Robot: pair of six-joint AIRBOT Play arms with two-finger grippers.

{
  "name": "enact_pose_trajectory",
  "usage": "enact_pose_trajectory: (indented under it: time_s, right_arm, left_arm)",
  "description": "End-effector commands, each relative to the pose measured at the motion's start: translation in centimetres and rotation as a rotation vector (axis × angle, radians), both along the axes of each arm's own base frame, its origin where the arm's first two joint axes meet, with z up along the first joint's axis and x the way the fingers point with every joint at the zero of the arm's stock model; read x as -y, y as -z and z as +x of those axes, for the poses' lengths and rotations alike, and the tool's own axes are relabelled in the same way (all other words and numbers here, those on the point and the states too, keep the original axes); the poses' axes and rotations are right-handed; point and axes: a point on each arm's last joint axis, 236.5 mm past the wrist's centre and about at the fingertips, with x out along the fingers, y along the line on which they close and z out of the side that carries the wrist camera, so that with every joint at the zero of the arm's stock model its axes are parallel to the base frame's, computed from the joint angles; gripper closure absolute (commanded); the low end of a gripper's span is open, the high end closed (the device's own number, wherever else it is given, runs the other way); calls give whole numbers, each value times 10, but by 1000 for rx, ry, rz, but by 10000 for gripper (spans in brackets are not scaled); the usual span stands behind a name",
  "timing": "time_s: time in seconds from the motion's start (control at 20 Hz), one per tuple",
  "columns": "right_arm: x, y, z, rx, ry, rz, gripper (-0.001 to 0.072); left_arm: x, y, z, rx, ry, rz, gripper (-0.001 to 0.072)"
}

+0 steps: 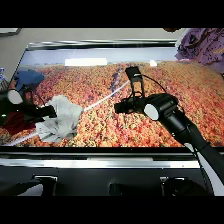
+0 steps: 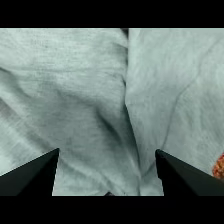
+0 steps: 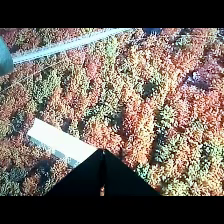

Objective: Fold the clothes and pants, and hang the long-sleeved shirts on hangers.

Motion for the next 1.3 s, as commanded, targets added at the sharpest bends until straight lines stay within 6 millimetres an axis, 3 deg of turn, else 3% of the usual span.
enact_pose_trajectory:
  time_s: [0.0, 0.15, 0.2, 0.25, 0.45, 0.55, 0.7, 0.8, 0.9, 1.05, 1.1, 1.15, 1.25]
  right_arm:
    - [0, 0, 0, 0, -1, 0, 677]
    - [0, 0, 0, -1, -1, 0, 677]
    - [0, 0, 0, -1, -1, 0, 677]
    - [0, 0, 0, -2, 0, 1, 677]
    - [-4, 0, -11, -45, -3, 26, 675]
    - [4, -8, -23, -61, -9, 10, 673]
    - [29, -27, -47, -63, -14, -48, 672]
    - [51, -41, -66, -61, -10, -93, 656]
    - [67, -57, -87, -62, -10, -105, 619]
    - [87, -71, -110, -59, -4, -121, 617]
    - [94, -71, -112, -58, 5, -144, 586]
    - [102, -69, -111, -57, 19, -177, 463]
    - [120, -67, -107, -46, 51, -247, 452]
  left_arm:
    - [-2, 47, 10, -27, -63, 0, -13]
    - [3, 64, 21, -18, -80, -24, -13]
    - [9, 68, 20, -30, -90, -50, 237]
    - [18, 67, 17, -47, -96, -91, 684]
    - [94, 34, 16, -13, -10, -341, 692]
    - [146, 9, 5, 5, 70, -425, 692]
    - [245, -22, -26, 14, 202, -586, 692]
    - [300, -28, -46, 26, 247, -643, 692]
    - [344, -22, -55, 79, 247, -653, 692]
    - [383, 2, -50, 160, 197, -655, 686]
    - [388, 10, -47, 158, 167, -661, 636]
    - [387, 14, -44, 138, 129, -675, 562]
    - [374, 2, -28, 136, 80, -701, 327]
